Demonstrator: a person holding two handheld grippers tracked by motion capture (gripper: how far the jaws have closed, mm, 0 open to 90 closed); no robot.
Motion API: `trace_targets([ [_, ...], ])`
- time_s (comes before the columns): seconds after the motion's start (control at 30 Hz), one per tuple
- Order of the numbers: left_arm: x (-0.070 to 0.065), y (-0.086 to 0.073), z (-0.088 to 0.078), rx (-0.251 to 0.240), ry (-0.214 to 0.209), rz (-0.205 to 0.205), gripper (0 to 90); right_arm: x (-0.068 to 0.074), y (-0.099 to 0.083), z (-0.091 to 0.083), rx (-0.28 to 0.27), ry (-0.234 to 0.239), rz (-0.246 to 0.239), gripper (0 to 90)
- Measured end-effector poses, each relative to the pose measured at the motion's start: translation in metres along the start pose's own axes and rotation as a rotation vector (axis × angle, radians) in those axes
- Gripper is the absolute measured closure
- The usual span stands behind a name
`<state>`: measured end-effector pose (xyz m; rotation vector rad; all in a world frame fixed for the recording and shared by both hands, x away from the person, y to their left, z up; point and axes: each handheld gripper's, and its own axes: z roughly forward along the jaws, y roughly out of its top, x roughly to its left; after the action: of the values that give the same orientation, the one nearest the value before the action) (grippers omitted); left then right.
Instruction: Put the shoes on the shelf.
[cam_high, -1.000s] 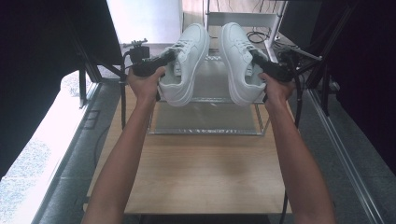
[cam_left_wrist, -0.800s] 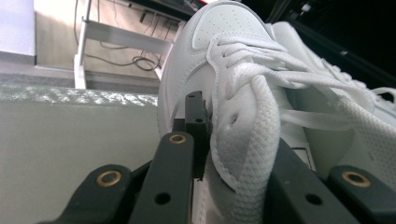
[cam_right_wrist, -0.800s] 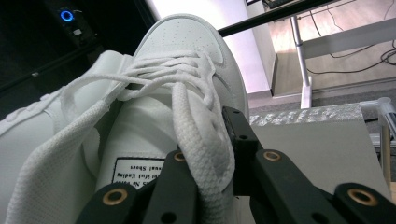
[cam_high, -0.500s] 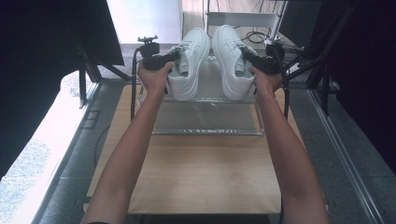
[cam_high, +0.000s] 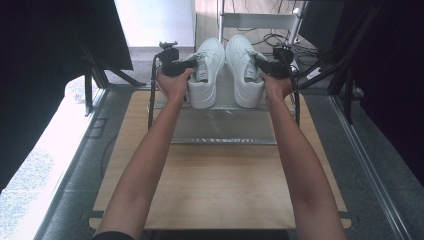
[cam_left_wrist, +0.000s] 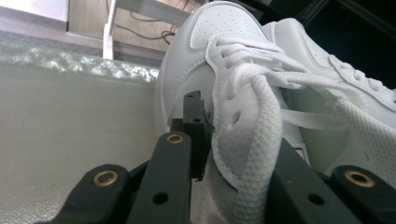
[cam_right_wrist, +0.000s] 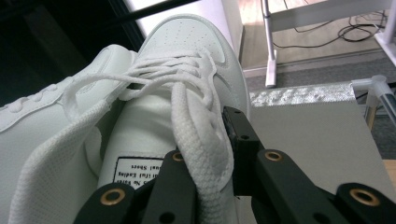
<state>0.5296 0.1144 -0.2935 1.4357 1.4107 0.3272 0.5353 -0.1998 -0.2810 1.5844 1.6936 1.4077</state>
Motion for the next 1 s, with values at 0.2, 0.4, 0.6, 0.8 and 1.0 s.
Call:
trace_targets([
  [0.2,-0.005,-0.005,0.018,0.031,-0.003,-0.023,72.4,0.013,-0.003,0.018,0.049,-0.021,0.005,72.0],
  [0.4,-0.008,-0.004,0.018,0.026,-0.013,0.014,65.6,0.026,0.000,0.024,0.085,-0.066,-0.077,63.5],
  [0.6,-0.002,-0.002,0.005,0.001,-0.066,0.023,50.3,0.018,0.002,0.009,0.002,-0.010,-0.084,52.3],
  [0.8,-0.008,0.001,-0.028,-0.060,-0.081,0.113,53.0,0.017,0.006,-0.021,-0.073,0.027,-0.112,53.4],
  [1.0,-0.014,-0.008,-0.059,-0.016,-0.057,0.196,72.0,0.016,0.003,-0.053,-0.075,0.053,-0.167,60.7],
])
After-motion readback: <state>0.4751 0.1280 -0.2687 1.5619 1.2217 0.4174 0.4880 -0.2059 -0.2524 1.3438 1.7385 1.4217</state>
